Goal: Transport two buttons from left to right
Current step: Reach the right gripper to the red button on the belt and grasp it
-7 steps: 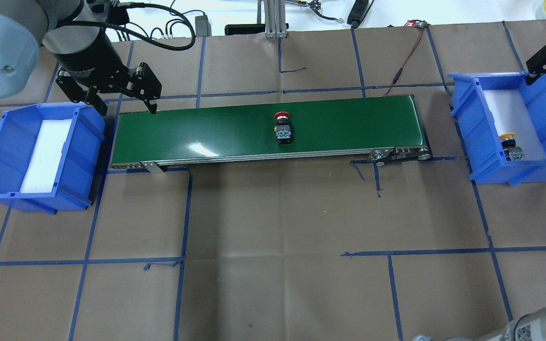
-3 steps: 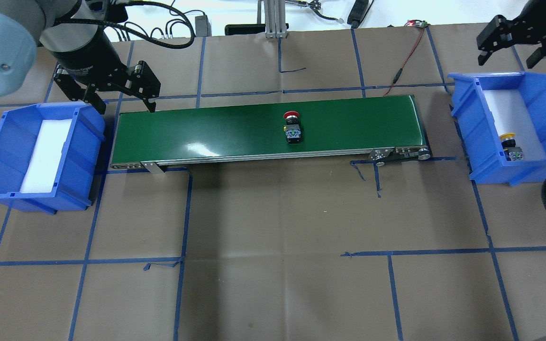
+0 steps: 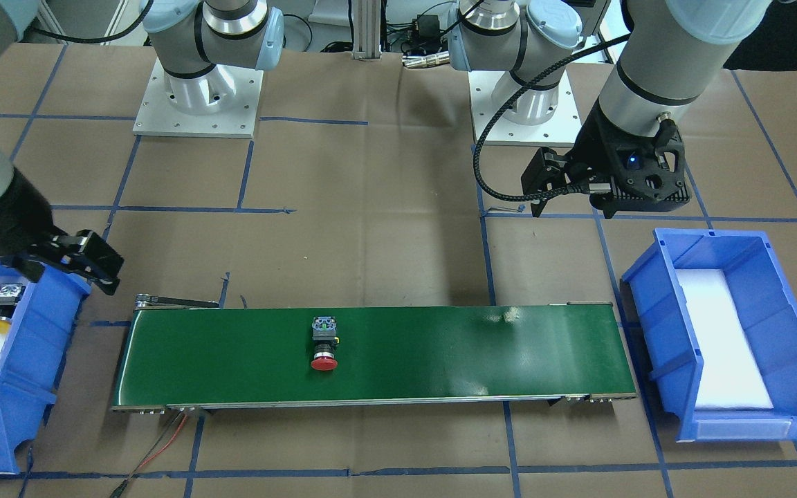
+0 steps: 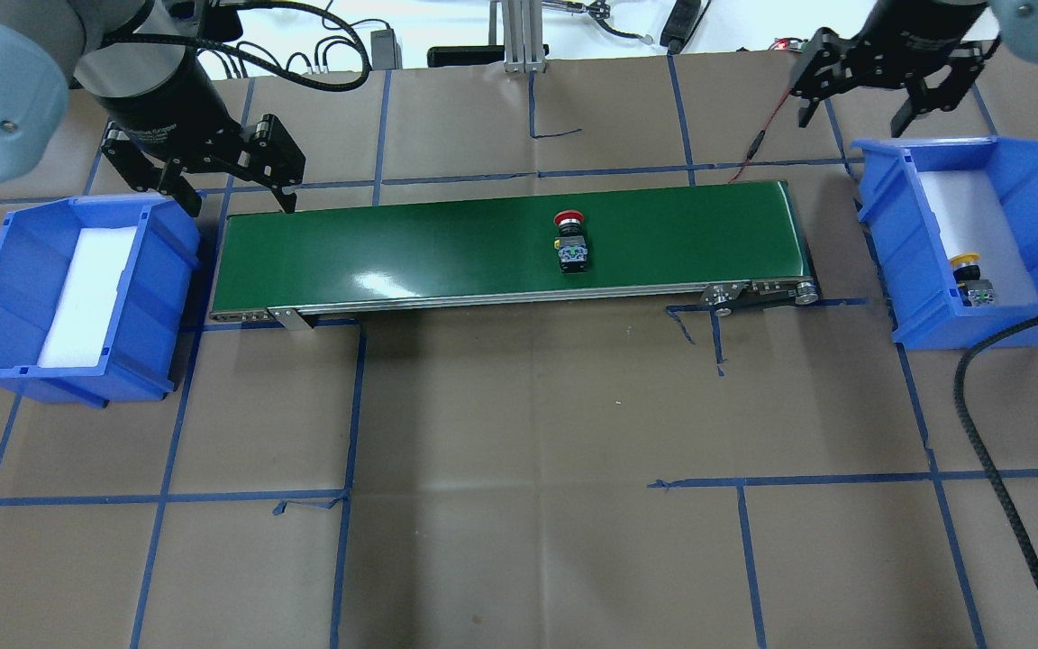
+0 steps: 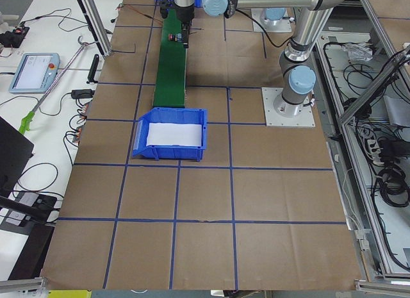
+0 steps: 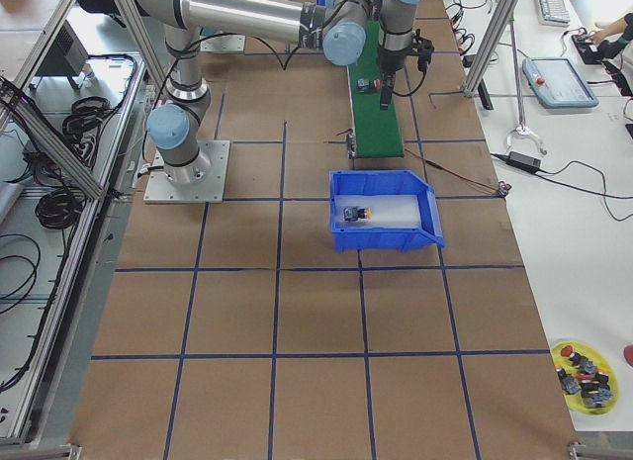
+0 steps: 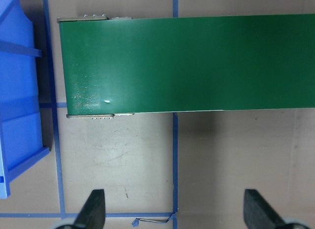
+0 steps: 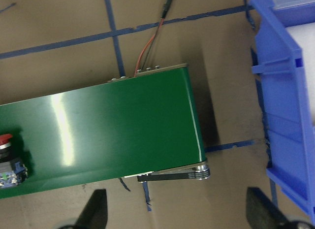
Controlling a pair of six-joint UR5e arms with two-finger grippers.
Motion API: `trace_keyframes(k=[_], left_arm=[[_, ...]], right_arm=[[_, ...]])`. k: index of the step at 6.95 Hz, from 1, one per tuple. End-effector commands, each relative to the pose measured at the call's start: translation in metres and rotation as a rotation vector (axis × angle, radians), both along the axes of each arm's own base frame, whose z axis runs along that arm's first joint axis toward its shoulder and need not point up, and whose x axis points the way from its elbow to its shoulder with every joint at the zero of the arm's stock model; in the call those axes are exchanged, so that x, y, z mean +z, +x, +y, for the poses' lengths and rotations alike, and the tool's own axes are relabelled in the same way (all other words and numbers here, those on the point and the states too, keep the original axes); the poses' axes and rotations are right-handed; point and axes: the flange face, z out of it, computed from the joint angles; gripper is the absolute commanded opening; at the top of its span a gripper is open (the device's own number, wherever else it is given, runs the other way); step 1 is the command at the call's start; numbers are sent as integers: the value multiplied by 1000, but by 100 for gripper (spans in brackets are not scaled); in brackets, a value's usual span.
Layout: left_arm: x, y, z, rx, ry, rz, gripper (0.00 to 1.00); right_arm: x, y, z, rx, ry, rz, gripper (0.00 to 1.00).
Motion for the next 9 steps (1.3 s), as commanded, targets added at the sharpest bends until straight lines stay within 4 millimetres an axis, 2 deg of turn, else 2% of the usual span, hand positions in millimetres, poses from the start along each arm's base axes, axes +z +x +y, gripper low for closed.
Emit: trace_keyframes(k=[1, 3, 8, 9], left_arm=[[1, 0, 0, 0, -1, -1, 100], [-2, 0, 1, -1, 5, 0, 100], [-1, 0, 1, 0, 2, -1, 100], [-1, 0, 2, -1, 3, 0, 100]], right_arm=[[-10, 62, 8, 24, 8, 4, 99], [-29, 64, 4, 30, 36, 0, 99], [-47, 64, 4, 33, 17, 3, 99], [-60, 63, 4, 37, 2, 3, 99]])
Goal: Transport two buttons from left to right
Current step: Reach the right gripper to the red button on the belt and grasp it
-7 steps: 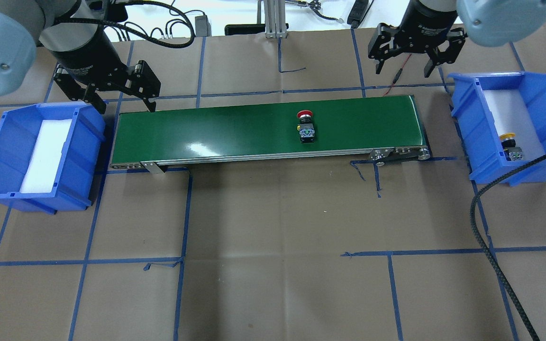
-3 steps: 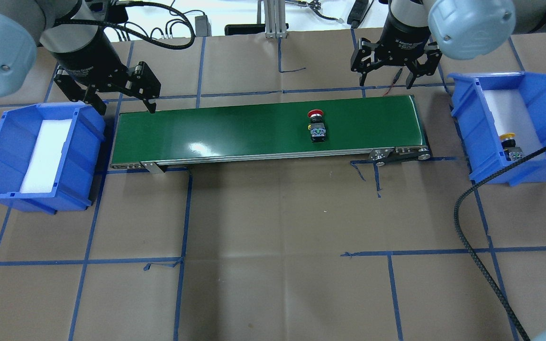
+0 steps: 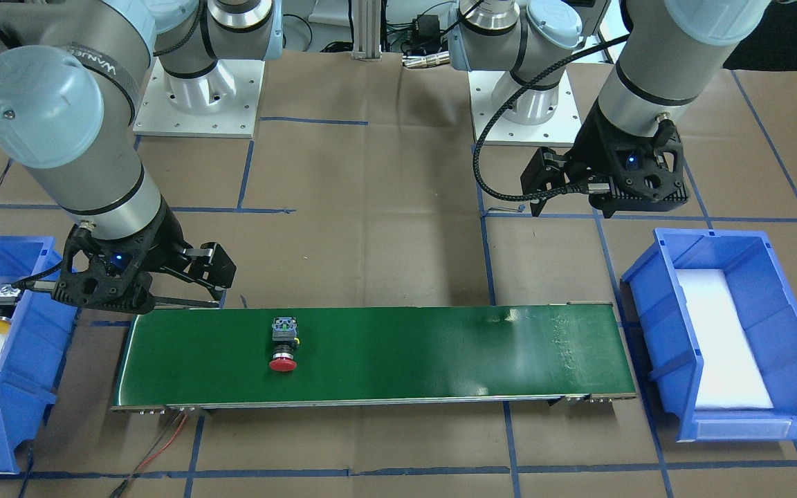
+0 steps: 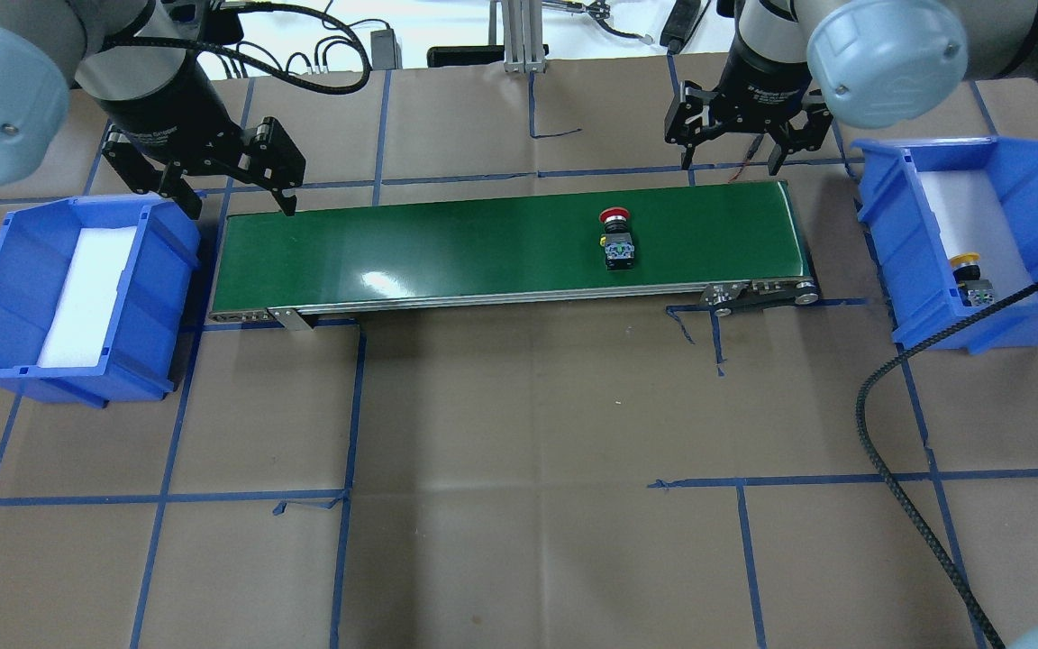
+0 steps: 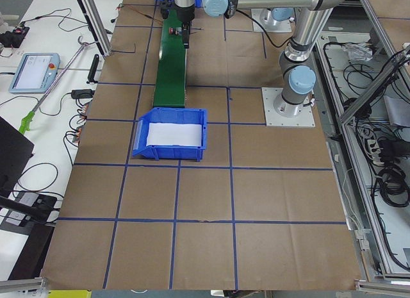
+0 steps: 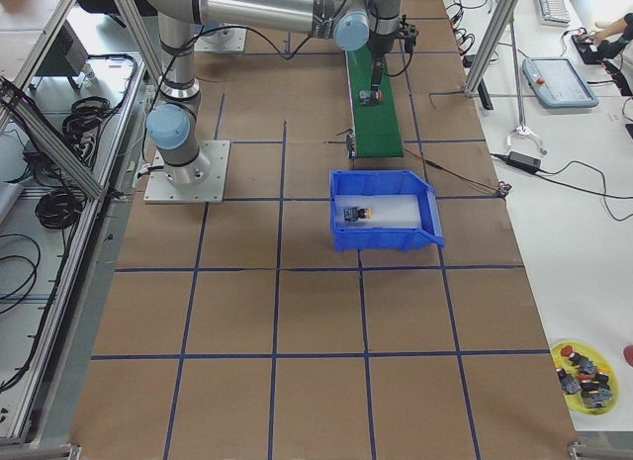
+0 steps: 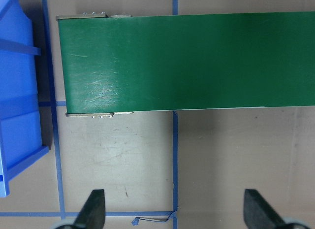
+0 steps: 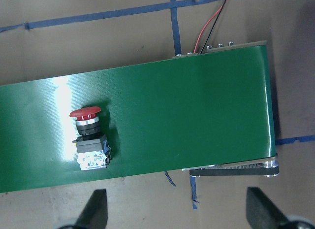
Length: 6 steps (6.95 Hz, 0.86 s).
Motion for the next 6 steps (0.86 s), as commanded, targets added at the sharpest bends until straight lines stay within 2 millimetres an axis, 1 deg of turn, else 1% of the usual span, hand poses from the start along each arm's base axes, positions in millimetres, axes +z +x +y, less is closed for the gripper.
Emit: trace_keyframes(k=[1, 2, 3, 4, 6], left_arm=[[0, 0, 0, -1, -1, 0, 100], [-1, 0, 0, -1, 1, 0, 100], [-1, 0, 0, -1, 1, 0, 100], [0, 0, 0, -1, -1, 0, 100], [-1, 0, 0, -1, 1, 0, 100]], right_arm=[[-24, -1, 2, 6, -36, 0, 99], [-26, -1, 5, 7, -74, -1, 99], [-36, -1, 2, 9, -120, -5, 99], [-52, 1, 0, 10, -143, -14, 99], [-89, 0, -12, -4, -91, -12, 99]])
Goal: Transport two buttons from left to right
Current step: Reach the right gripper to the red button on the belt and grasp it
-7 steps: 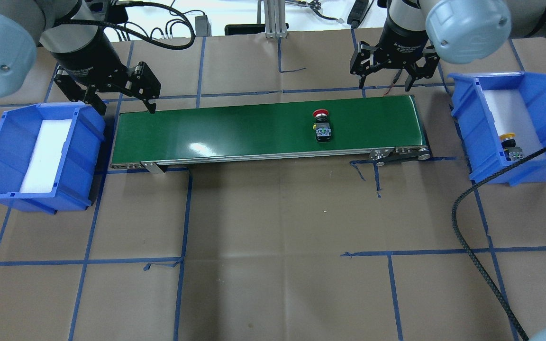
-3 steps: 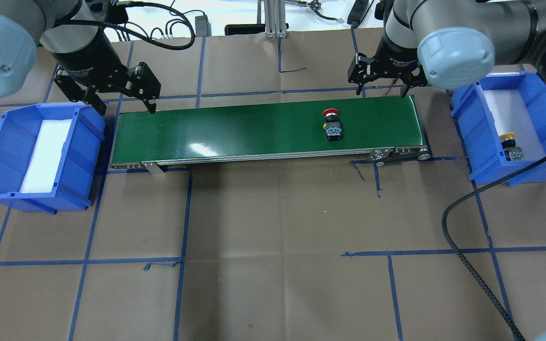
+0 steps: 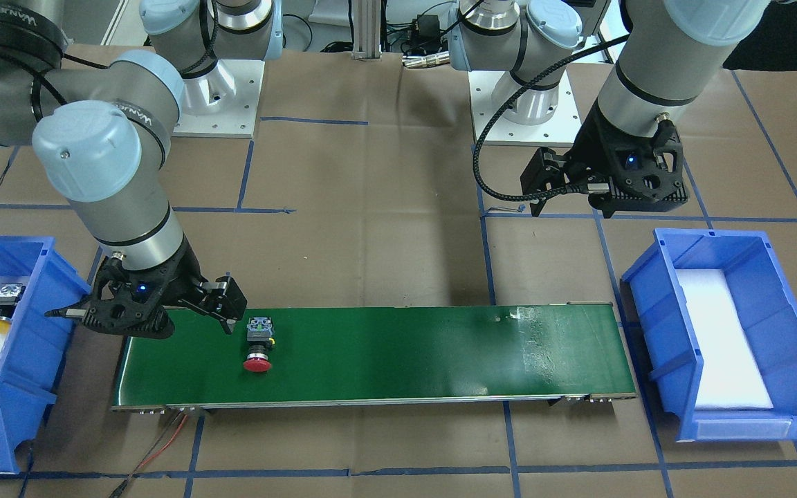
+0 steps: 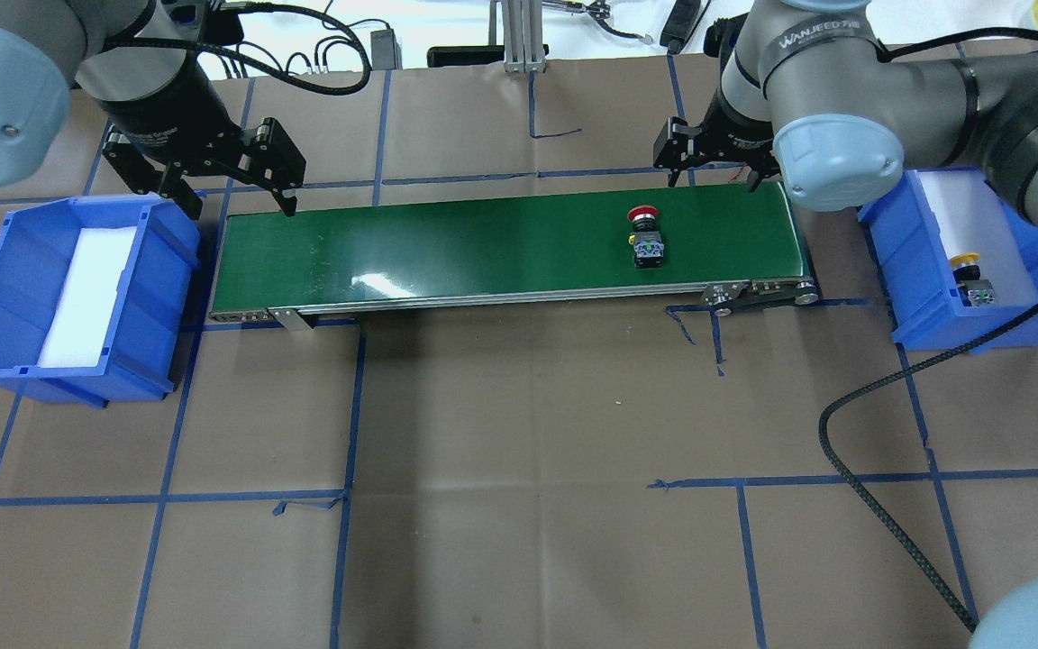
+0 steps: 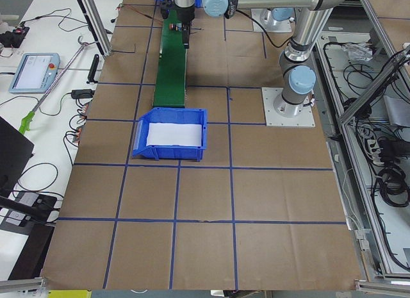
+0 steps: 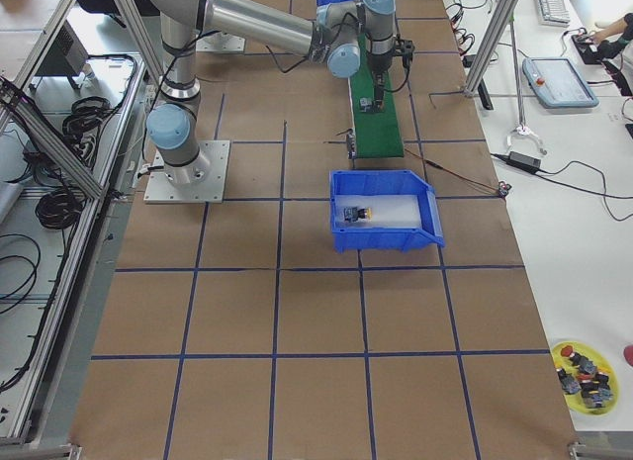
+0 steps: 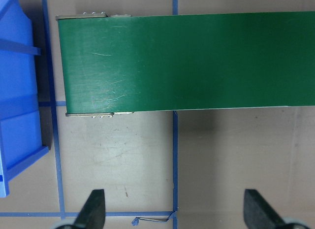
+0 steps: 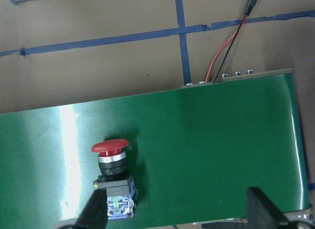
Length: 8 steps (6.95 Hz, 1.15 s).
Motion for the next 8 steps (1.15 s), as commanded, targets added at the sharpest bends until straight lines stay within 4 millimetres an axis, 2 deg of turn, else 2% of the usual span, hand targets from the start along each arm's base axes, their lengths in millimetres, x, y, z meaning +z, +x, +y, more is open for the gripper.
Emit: trace_keyframes(k=[1, 6, 8], left_arm=[[0, 0, 0, 0, 1, 0, 100], [0, 0, 1, 0, -1, 0, 100], [0, 0, 0, 0, -2, 1, 100]], right_arm=[[-34, 0, -11, -3, 42, -2, 99], [-71, 2, -10, -9, 84, -5, 99], [-100, 1, -4, -9, 138, -4, 98]])
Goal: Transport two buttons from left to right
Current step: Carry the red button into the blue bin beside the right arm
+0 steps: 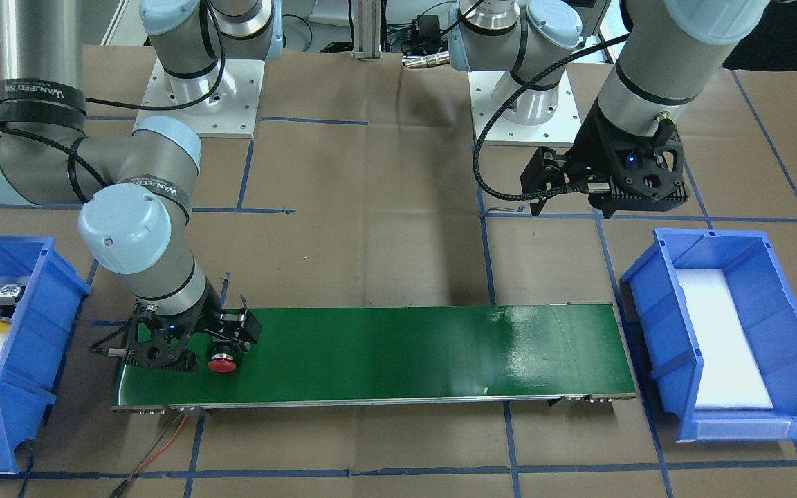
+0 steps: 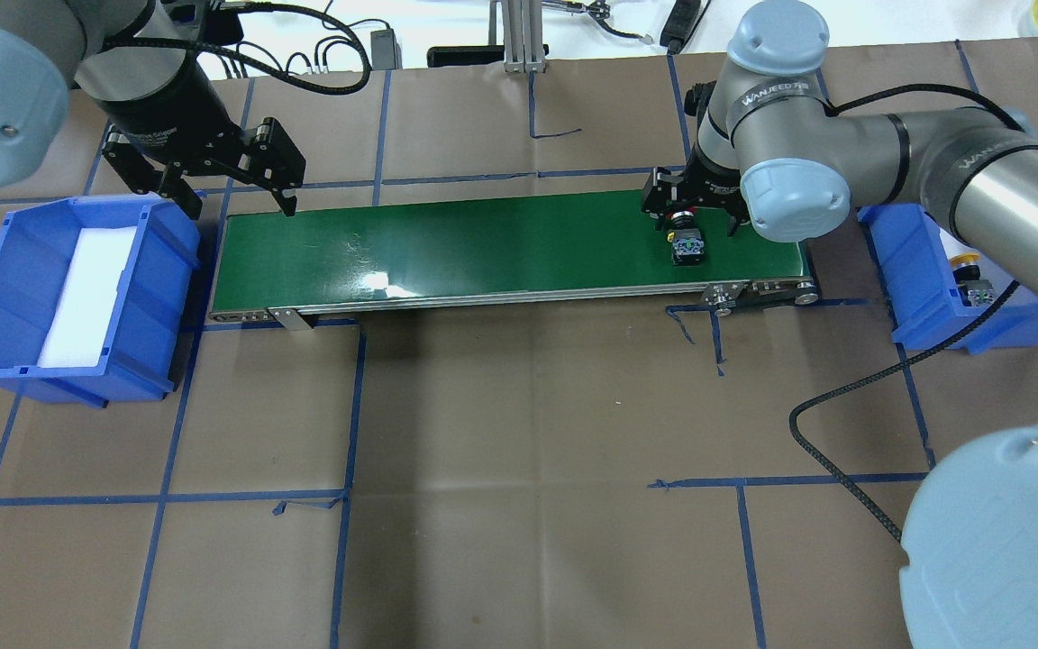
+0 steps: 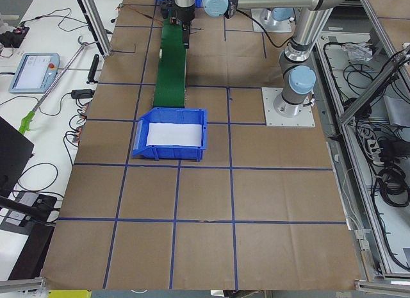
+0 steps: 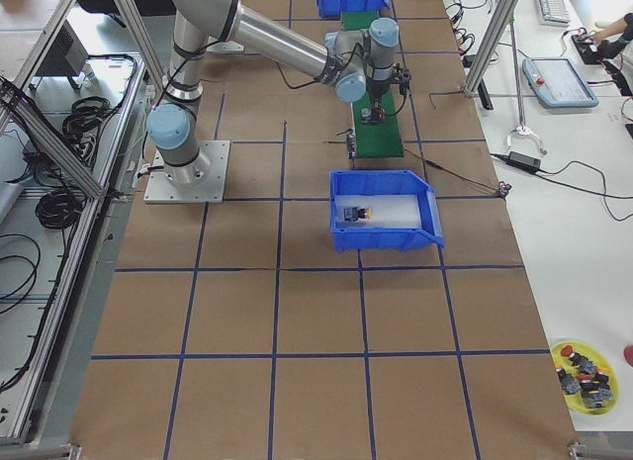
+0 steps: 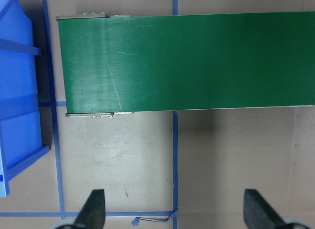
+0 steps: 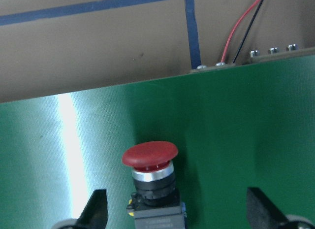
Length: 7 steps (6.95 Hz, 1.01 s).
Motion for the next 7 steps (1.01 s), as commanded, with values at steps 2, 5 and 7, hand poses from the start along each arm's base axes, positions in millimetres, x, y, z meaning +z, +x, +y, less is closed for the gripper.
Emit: trace_keyframes(k=[2, 5, 7], left_arm=[[1, 0, 0, 0, -3, 0, 100], [1, 0, 0, 0, -4, 0, 100], [1, 0, 0, 0, -3, 0, 100]], right_arm=[[-13, -5, 1, 3, 40, 10, 31], [7, -12, -2, -3, 31, 16, 4], [54, -35, -14, -5, -36, 18, 4]])
